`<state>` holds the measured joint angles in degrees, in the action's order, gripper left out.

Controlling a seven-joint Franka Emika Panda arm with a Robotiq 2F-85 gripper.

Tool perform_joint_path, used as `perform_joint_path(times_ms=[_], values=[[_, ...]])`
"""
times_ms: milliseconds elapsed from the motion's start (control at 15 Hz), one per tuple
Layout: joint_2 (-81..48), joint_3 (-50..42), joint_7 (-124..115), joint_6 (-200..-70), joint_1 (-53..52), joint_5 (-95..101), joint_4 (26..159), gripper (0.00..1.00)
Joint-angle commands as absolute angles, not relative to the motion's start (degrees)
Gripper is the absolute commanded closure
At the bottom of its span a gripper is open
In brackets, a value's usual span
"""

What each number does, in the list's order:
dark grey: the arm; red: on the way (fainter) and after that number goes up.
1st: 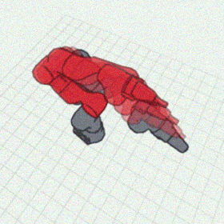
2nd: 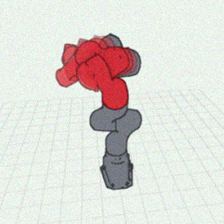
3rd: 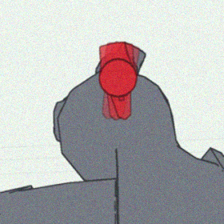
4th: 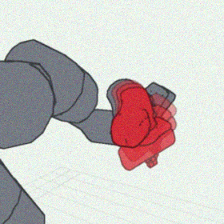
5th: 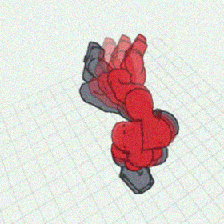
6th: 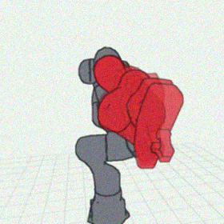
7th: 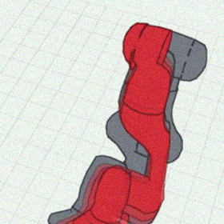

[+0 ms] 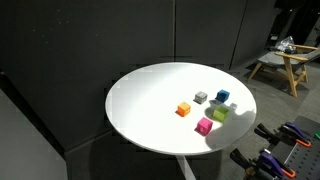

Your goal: Pick up the lime green block and put it on the gray block

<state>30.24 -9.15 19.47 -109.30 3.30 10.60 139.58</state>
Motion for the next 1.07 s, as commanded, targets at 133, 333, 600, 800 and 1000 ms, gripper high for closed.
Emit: perform_joint_path(times_ms=[133,333,600,800,1000], values=[[28.9,-5.8,16.3,-111.6,0.4,8.6,138.9,0.0],[26.8,-3.6,12.0,-114.5,-0.3,8.3,138.9,0.0],[22.9,-1.4,5.7,-118.5,-0.4,7.7,139.5,0.0],[19.7,-1.0,2.8,-120.6,-0.3,6.5,140.2,0.0],[17.1,-1.3,1.6,-122.6,-0.2,5.0,141.4,0.0]])
